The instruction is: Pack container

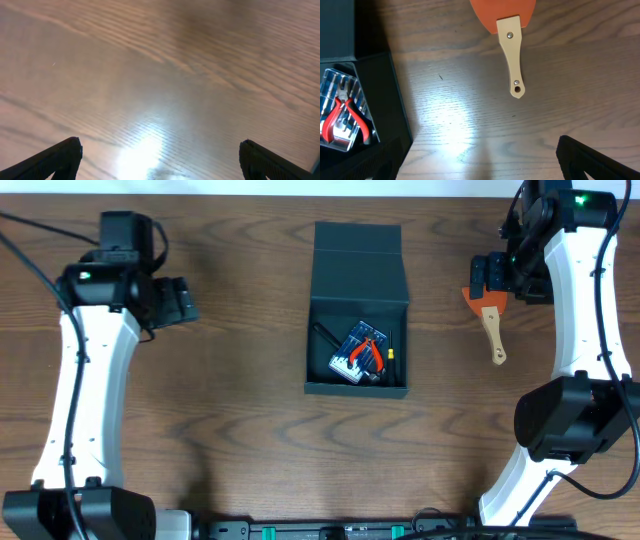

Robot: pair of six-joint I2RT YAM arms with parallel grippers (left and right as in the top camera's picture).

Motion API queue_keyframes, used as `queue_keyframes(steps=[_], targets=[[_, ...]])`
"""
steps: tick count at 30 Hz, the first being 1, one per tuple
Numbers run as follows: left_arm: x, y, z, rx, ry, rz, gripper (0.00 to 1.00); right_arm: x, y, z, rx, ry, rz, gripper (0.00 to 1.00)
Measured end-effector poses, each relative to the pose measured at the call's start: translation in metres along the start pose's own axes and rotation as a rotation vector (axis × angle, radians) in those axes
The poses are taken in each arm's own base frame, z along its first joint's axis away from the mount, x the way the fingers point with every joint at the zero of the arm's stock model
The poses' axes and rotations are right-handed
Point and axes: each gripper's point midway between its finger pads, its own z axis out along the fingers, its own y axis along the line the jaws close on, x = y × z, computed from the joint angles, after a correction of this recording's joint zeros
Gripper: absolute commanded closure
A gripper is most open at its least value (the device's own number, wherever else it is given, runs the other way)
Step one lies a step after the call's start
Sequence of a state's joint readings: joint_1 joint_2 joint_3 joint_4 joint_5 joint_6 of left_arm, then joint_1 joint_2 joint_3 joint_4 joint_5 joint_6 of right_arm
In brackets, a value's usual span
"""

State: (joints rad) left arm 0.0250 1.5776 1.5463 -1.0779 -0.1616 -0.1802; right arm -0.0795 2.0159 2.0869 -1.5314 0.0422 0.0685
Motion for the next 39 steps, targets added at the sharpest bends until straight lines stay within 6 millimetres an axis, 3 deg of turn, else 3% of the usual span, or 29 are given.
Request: queue_keyframes(steps=[10,14,20,31,35,39], targets=[[0.0,0.004,0.001,-0.005,0.004,-0.016,0.01,-0.004,-0.022,0.001,0.084,-0.013,-0.064,0.01],[0.0,0.004,0.001,-0.005,0.004,-0.016,0.01,-0.01,-0.035,0.012,0.095,-0.024,-0.104,0.01],[0.0,0.004,0.001,-0.005,0.005,-0.016,0.01,-0.005,-0.048,0.059,0.101,0.012,-0.195,0.01],[0.0,0.004,0.001,-0.005,0.005,-0.016,0.01,0.007,-0.046,0.143,0.105,-0.006,-0.292,0.01],[0.0,0.004,0.001,-0.005,0.005,-0.016,0.01,0.015,-0.043,0.155,0.091,0.005,-0.301,0.01],[0.0,0.004,0.001,-0.005,0.005,-0.016,0.01,0.011,-0.041,0.156,0.08,-0.014,-0.296,0.01]])
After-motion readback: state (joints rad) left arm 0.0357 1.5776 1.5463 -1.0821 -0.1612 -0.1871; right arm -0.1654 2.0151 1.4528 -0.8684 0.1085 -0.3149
